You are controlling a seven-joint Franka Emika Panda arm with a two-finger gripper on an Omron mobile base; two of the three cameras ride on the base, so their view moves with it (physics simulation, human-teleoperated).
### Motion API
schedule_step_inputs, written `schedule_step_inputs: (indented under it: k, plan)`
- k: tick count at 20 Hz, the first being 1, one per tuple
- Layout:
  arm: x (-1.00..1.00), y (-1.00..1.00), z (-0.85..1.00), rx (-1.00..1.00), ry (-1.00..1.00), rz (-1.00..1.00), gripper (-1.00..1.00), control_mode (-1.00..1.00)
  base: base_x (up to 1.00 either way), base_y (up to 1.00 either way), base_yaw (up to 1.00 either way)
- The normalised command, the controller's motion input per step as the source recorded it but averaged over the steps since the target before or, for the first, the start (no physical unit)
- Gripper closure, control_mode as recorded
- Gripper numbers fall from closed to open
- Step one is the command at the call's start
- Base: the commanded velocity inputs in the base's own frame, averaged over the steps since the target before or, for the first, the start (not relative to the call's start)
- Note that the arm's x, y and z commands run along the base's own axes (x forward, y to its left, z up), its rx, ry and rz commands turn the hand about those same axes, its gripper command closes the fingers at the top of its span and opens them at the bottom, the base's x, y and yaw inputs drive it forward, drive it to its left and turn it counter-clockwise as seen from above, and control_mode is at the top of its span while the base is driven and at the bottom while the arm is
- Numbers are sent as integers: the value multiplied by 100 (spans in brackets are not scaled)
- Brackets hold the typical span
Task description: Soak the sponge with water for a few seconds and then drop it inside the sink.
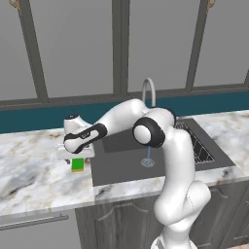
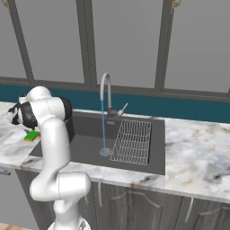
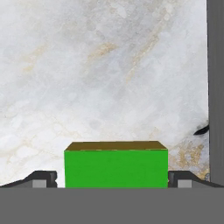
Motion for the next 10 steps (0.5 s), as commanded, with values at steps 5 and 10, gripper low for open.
schedule_step_inputs:
  k: [5, 10]
  plan:
    - [0, 0, 0, 0, 0, 0, 100, -100, 0, 0, 0]
    - [0, 0, 0, 0, 0, 0, 100, -100, 0, 0, 0]
